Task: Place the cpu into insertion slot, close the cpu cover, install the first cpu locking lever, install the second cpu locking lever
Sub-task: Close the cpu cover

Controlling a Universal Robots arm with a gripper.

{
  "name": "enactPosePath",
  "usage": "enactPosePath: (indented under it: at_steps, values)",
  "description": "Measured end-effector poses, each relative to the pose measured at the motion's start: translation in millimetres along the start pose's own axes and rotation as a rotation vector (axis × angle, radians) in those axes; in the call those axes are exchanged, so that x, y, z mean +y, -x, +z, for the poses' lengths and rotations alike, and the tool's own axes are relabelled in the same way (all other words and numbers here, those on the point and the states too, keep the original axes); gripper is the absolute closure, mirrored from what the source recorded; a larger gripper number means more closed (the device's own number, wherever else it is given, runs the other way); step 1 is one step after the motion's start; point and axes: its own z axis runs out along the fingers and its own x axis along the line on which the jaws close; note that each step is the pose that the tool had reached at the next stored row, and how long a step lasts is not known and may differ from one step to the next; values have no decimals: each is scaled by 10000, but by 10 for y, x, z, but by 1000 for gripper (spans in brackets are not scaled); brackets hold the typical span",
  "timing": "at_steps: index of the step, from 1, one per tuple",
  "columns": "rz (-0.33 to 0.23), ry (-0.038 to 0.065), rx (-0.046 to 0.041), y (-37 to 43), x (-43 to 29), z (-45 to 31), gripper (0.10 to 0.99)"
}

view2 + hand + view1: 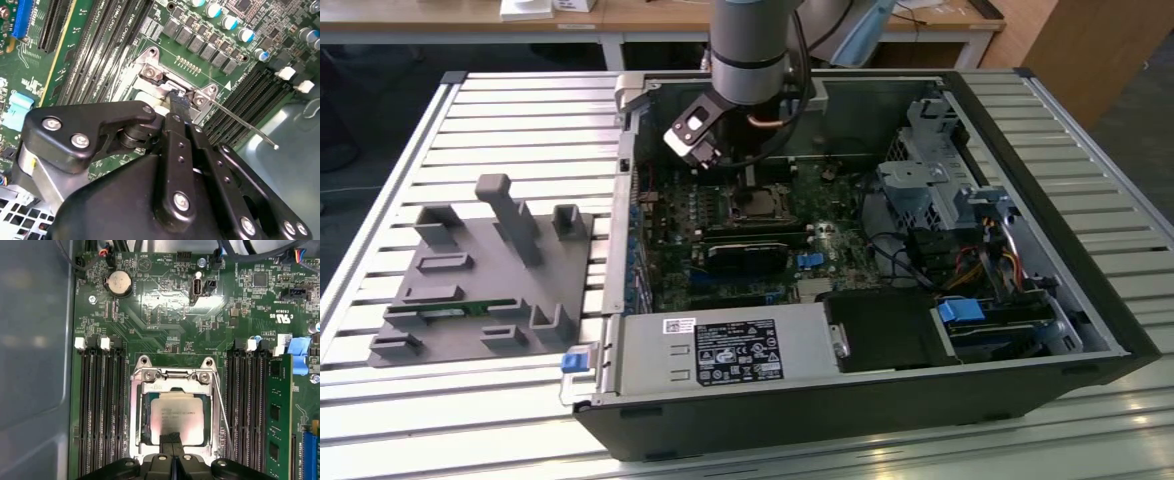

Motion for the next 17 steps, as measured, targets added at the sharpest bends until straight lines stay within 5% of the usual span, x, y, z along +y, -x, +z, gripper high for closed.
enactPosePath:
  at_steps: [11, 17]
  values:
    - [1, 1, 1, -3, 43, 41, 980]
    - [1, -5, 1, -5, 81, -44, 980]
